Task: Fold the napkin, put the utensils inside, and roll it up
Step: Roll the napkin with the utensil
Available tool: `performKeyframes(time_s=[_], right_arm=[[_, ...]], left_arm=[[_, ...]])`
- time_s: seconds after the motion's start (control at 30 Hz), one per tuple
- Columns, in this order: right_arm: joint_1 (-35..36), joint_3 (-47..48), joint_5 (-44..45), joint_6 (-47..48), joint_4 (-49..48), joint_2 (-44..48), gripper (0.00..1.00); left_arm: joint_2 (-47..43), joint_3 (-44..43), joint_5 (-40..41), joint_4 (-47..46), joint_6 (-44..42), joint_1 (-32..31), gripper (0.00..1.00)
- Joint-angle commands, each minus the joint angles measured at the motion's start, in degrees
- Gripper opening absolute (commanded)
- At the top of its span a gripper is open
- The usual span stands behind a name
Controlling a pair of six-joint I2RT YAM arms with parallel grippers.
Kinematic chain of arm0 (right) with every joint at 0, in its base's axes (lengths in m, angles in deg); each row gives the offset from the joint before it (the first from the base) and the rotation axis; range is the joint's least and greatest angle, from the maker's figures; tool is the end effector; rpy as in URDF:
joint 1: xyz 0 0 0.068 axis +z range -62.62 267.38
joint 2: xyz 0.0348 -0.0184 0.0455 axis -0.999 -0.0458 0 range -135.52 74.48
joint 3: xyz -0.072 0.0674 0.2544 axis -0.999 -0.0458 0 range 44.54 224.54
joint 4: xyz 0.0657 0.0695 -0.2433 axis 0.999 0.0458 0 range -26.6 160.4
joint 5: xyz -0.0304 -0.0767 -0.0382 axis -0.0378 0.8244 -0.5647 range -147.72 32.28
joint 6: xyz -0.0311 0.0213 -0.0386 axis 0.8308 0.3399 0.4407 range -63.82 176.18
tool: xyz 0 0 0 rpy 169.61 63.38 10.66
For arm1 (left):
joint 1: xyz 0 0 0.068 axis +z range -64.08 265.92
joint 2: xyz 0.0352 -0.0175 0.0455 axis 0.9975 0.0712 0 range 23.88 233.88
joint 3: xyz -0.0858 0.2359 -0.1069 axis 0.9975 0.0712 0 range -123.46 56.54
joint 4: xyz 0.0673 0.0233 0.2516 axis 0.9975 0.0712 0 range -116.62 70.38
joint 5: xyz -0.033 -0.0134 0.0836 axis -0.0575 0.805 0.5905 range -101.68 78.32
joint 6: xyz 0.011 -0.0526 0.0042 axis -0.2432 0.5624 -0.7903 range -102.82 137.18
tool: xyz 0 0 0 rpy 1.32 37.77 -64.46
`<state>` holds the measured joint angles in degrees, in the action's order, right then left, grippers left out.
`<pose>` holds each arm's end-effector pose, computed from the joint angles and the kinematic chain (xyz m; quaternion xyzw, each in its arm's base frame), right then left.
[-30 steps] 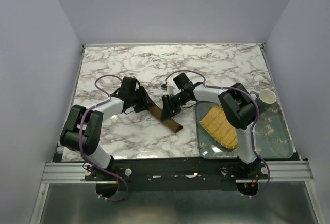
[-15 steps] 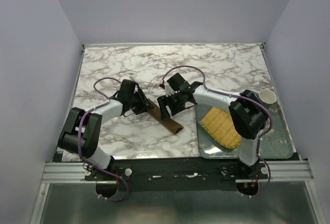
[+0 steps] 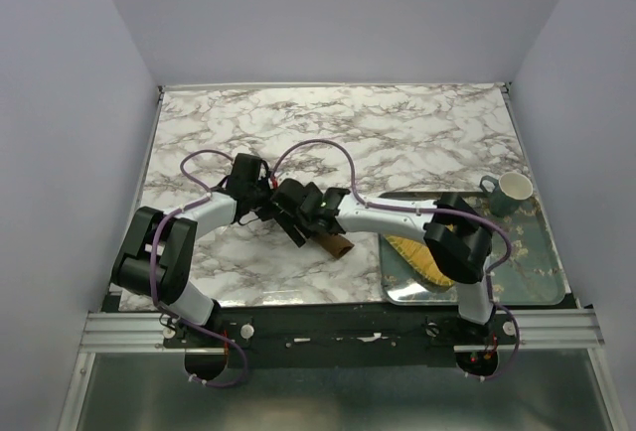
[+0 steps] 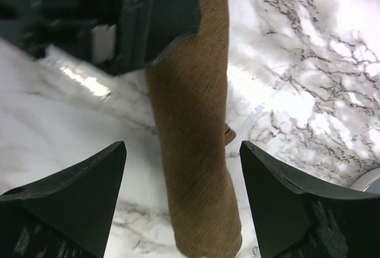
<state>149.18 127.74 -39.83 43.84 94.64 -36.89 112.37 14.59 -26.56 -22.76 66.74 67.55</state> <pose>0.2059 0.3609 0.2037 -0.3614 0.8826 0.0374 0.2983 0.2763 -0.1014 0.1574 -0.2086 0.9104 -0.2887 0.2105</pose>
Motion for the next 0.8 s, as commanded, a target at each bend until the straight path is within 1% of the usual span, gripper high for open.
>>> performKeyframes(time_s=[0.0,0.1,0.2,0.23,0.3,0.4,0.43,0.47,0.5,0.53,0.6,0.63,0.7,0.73,0.77], right_arm=[[0.43,1.97,9.8,0.56,1.19,-5.78,0.84],[0.43,1.53,10.5,0.56,0.49,-7.01,0.82],[0.51,0.65,10.94,0.82,-0.13,-7.63,0.78],[0.43,0.48,11.03,0.91,-0.13,-7.89,0.74],[0.43,-0.14,11.03,0.83,-0.22,-8.33,0.7],[-0.27,-1.28,7.26,0.47,-1.18,-7.81,0.57],[-0.71,-2.68,3.77,0.12,-1.97,-6.76,0.51],[-1.93,-3.73,1.47,-0.57,-2.76,-5.97,0.49],[-2.56,-4.79,-0.82,-0.93,-4.86,-5.09,0.47],[-3.35,-6.98,-6.06,-1.11,-6.01,-3.34,0.47],[-5.89,-8.75,-11.36,-1.72,-9.16,-1.84,0.46],[-7.03,-9.71,-17.48,-1.9,-10.23,-1.31,0.46],[-10.55,-11.3,-25.06,-2.43,-12.25,-0.78,0.45],[-11.78,-11.56,-30.93,-2.43,-12.7,-0.95,0.45],[-14.14,-12.0,-34.03,-2.69,-13.13,-1.39,0.44]], left_arm=[[-1.04,0.73,-0.07,-0.87,0.71,-0.17,0.5],[-1.48,0.56,0.11,-0.43,0.54,-0.18,0.51],[-1.56,0.38,0.11,-0.34,0.54,-0.18,0.5],[-1.56,0.3,0.11,-0.34,0.45,-0.17,0.5],[-1.74,0.38,0.11,-0.25,0.45,-0.17,0.52],[-2.79,0.21,1.16,0.53,-0.43,-0.17,0.55],[-3.49,-0.05,1.51,1.15,-0.86,-0.09,0.6],[-3.93,-0.14,1.69,1.5,-1.74,0.0,0.63],[-4.37,-0.41,2.04,2.11,-2.27,0.18,0.65],[-5.16,-0.84,2.22,3.16,-2.71,0.53,0.69],[-6.04,-1.11,2.65,4.22,-3.5,1.05,0.72],[-6.83,-1.2,2.74,4.84,-3.77,1.23,0.75],[-7.8,-1.2,2.75,5.28,-4.21,1.76,0.77],[-8.41,-1.29,2.48,5.8,-4.21,1.85,0.77],[-8.85,-1.29,2.22,5.98,-4.21,2.02,0.77]])
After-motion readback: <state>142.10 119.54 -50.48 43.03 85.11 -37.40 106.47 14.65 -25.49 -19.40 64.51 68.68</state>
